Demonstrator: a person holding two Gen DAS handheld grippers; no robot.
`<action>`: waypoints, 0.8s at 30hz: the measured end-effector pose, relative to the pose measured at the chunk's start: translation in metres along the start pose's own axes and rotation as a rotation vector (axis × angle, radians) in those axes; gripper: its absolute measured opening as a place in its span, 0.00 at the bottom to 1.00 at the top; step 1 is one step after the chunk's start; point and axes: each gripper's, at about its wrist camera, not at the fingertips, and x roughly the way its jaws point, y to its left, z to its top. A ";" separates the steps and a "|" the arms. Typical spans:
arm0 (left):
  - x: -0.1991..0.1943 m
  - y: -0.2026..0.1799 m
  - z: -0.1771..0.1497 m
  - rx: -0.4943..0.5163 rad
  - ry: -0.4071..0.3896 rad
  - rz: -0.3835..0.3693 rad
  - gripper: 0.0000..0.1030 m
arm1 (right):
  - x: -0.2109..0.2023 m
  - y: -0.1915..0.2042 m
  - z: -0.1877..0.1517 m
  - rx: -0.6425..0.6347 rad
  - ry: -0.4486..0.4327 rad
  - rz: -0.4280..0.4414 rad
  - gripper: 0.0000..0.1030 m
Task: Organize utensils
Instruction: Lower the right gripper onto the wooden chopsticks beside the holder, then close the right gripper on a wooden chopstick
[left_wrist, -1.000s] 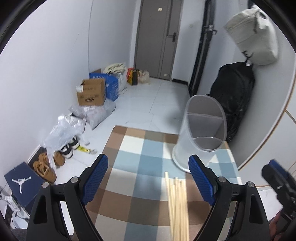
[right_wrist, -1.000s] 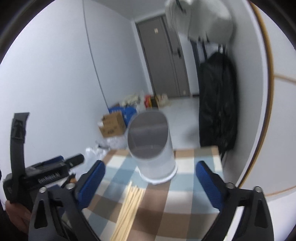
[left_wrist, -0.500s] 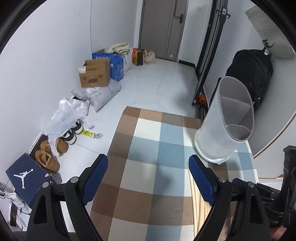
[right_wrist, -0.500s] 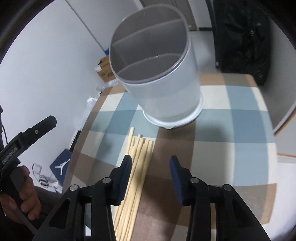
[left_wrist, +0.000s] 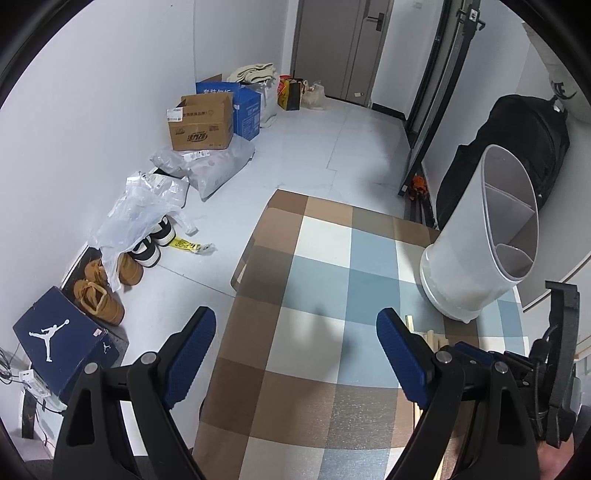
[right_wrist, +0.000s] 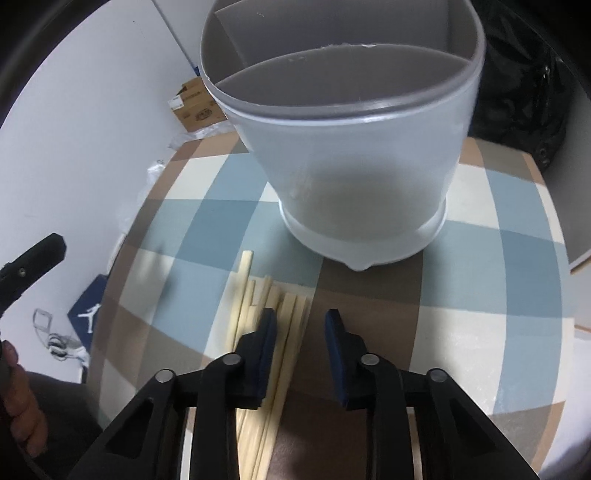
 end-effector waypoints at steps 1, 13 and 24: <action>0.001 0.000 0.000 -0.001 0.000 0.000 0.83 | 0.000 0.002 0.000 -0.012 0.002 -0.023 0.15; -0.002 0.001 -0.002 -0.006 0.005 -0.013 0.83 | -0.017 -0.034 -0.008 0.075 0.021 -0.048 0.01; 0.000 -0.001 -0.003 -0.004 0.015 -0.016 0.83 | -0.015 -0.018 0.002 -0.003 0.034 -0.044 0.03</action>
